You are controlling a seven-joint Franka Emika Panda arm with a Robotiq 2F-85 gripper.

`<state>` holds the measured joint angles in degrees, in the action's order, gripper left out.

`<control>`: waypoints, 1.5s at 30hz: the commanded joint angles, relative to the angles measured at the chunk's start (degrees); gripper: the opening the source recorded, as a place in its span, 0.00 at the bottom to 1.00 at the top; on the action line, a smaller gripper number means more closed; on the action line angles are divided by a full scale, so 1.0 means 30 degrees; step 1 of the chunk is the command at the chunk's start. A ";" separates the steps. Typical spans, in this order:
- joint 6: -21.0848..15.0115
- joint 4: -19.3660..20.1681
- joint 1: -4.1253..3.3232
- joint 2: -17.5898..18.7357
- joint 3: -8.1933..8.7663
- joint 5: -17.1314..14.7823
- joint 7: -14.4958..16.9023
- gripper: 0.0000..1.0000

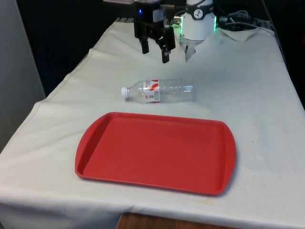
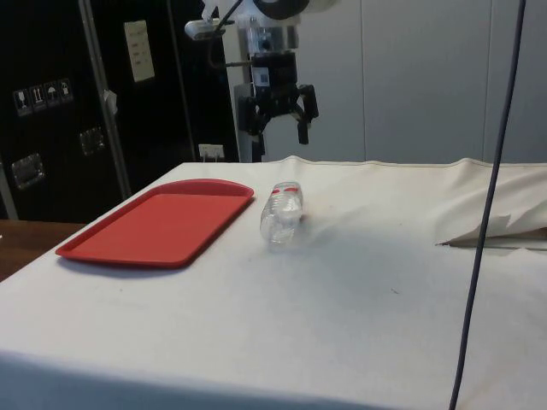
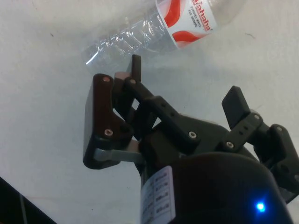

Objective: Place the bottle upright on the tray.

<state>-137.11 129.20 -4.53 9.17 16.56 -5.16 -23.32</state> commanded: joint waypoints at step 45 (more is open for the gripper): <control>-0.0134 -0.0401 -0.0095 0.1165 0.0210 0.0363 -0.5787 1.00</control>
<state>-137.28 128.11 -4.64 12.49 16.96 -4.58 -39.94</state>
